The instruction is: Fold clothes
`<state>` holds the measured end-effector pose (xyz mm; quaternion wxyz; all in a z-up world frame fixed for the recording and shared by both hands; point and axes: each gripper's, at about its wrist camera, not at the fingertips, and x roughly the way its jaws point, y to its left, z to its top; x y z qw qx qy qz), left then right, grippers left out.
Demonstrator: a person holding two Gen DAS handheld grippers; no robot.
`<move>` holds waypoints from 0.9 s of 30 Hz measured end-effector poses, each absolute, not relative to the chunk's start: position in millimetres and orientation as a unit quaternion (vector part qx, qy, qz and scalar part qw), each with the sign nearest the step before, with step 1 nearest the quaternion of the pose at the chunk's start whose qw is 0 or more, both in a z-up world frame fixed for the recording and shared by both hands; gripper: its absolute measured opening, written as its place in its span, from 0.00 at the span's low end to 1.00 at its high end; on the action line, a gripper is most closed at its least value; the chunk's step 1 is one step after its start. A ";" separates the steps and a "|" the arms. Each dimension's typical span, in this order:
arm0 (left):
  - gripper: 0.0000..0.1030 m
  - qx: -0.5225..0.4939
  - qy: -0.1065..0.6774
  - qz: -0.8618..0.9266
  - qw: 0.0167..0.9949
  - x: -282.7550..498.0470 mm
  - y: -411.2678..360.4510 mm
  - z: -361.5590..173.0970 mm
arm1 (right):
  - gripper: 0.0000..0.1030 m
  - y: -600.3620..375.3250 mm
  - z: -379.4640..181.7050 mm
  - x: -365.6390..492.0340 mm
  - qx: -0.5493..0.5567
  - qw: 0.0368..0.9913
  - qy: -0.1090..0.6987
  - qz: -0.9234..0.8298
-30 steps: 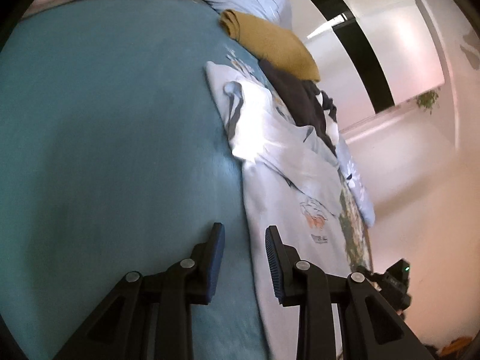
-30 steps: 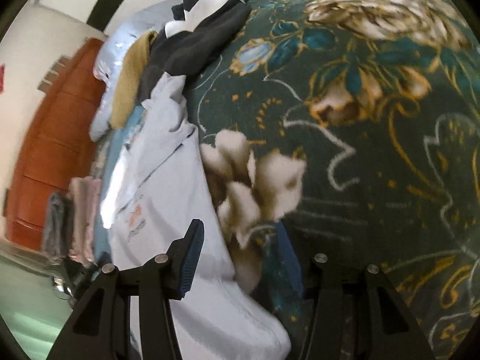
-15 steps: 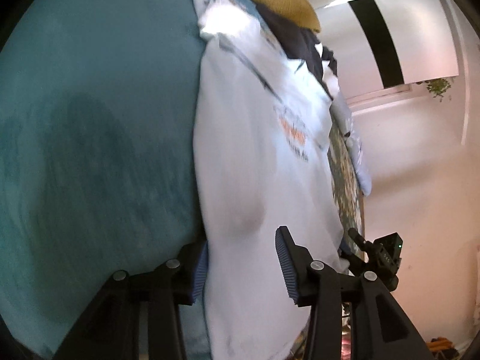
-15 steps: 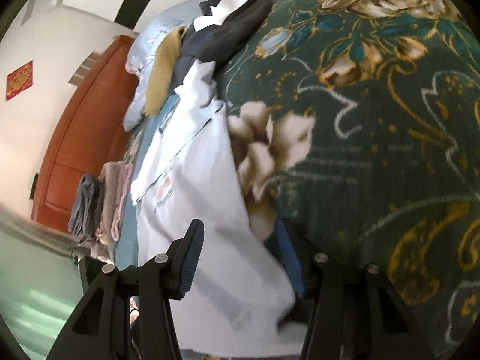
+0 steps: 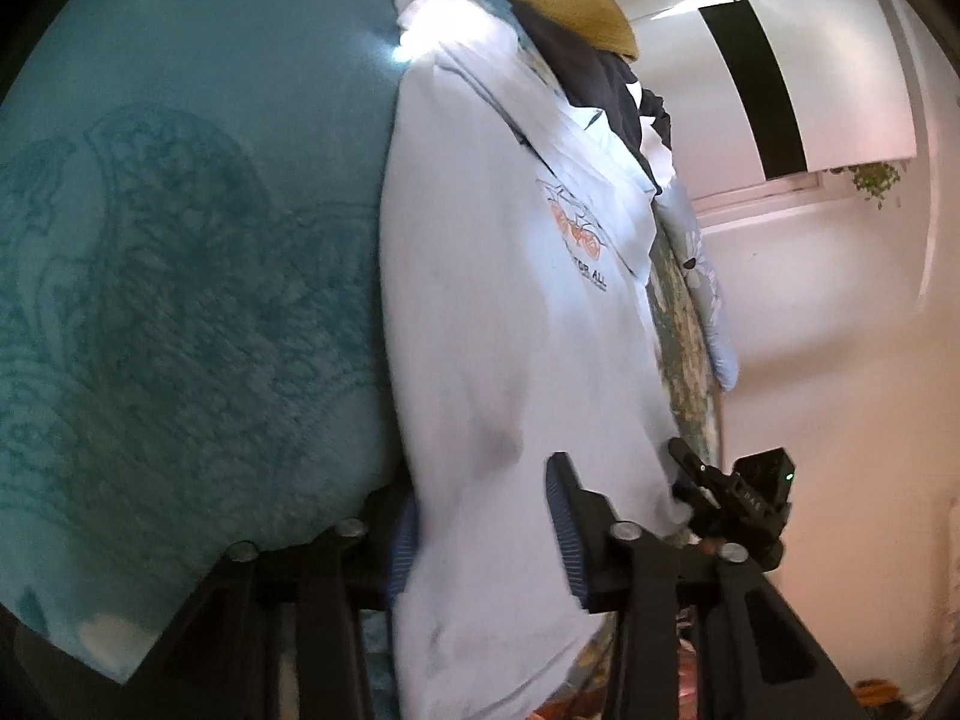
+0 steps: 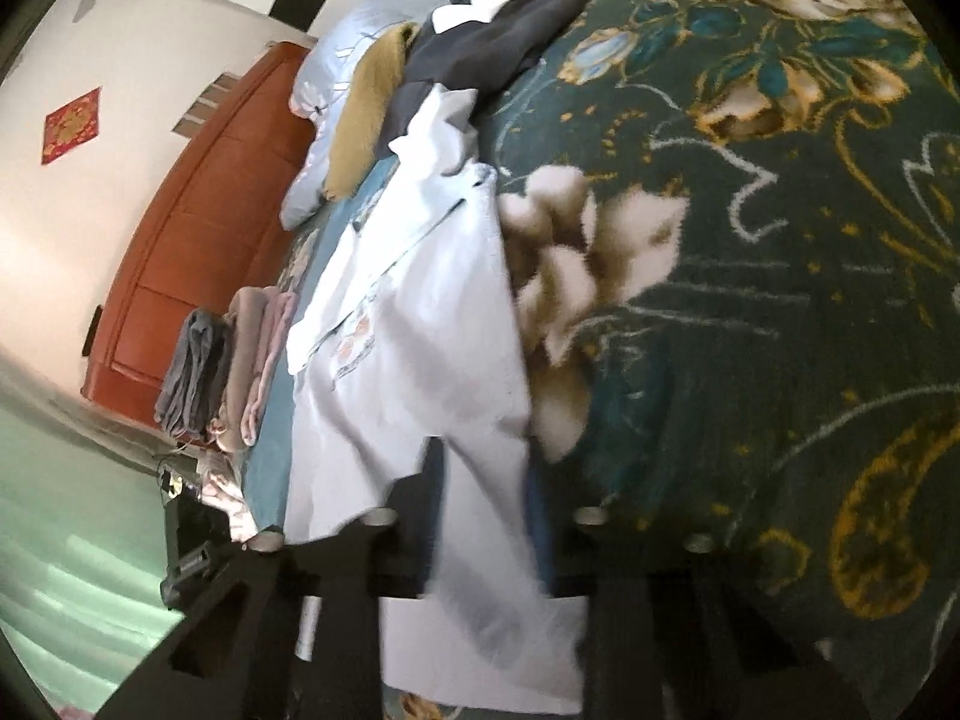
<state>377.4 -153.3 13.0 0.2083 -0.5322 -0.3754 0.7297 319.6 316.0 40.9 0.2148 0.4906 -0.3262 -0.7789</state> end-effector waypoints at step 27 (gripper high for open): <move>0.08 -0.428 -0.444 0.770 0.165 302.5 -224.5 37.5 | 0.05 309.9 73.0 225.2 0.374 0.247 -0.452 -0.771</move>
